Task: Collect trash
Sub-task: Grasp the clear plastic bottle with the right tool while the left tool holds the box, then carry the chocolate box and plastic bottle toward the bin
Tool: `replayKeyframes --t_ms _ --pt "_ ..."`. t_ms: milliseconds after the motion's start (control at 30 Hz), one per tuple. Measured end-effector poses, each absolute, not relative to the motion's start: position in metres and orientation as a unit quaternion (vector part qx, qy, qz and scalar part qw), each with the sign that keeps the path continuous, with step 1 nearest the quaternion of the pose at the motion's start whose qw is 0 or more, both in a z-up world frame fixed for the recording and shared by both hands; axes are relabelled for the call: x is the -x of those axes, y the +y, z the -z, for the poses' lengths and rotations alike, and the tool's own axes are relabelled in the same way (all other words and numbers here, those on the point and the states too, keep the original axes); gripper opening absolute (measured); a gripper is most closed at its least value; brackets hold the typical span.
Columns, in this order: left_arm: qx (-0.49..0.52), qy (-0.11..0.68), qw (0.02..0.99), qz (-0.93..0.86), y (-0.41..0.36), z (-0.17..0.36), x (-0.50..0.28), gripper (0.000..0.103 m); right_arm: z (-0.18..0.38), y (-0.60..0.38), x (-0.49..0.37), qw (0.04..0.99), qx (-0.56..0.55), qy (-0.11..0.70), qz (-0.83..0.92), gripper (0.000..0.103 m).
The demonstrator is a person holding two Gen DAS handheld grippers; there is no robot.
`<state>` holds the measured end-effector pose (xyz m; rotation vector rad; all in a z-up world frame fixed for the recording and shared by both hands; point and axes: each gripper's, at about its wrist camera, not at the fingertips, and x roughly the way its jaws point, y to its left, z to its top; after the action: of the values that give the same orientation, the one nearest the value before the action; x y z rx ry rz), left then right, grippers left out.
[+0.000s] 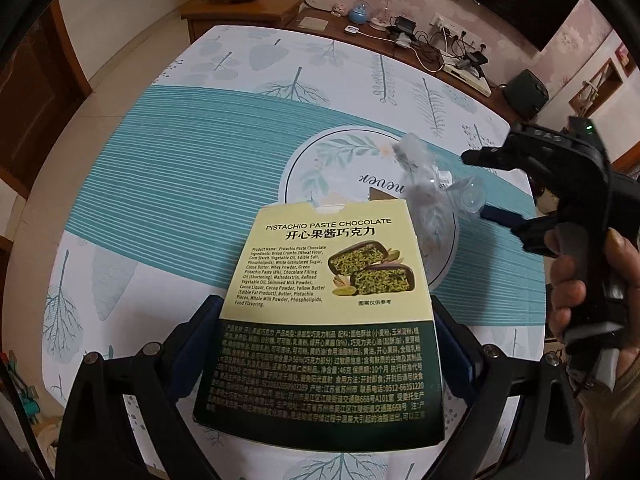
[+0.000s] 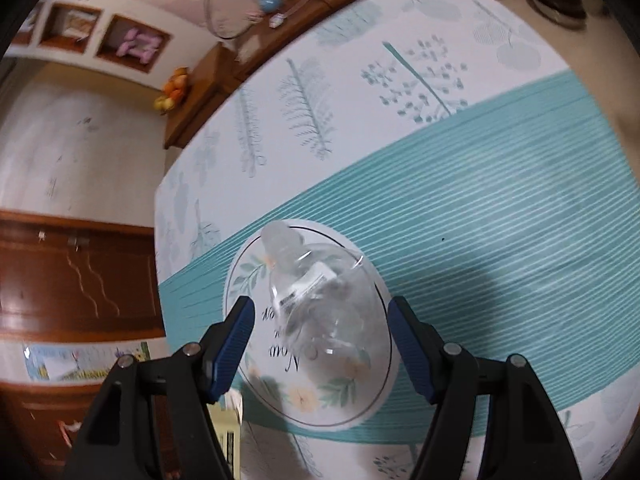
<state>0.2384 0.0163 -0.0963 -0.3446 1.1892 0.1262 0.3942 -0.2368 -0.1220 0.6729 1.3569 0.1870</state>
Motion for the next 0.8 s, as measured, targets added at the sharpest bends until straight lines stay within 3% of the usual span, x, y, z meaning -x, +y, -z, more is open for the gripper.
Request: replayKeyframes --t_ms 100,200,567,800 --pt "0.166 0.557 0.812 -0.061 0.020 0.097 -0.240 0.095 0.134 -0.235 -0.397 0.708 -0.316 0.627 -0.075 0.069" --pt "0.171 0.557 0.811 -0.059 0.022 0.097 -0.241 0.095 0.143 -0.231 -0.398 0.698 -0.326 0.634 -0.070 0.050" --pt "0.162 0.558 0.813 -0.047 0.024 0.096 -0.233 0.095 0.141 -0.238 -0.372 0.706 -0.326 0.625 -0.070 0.049" --pt "0.142 0.556 0.819 -0.019 0.025 0.086 -0.208 0.095 0.135 -0.252 -0.311 0.712 -0.304 0.629 -0.071 0.049"
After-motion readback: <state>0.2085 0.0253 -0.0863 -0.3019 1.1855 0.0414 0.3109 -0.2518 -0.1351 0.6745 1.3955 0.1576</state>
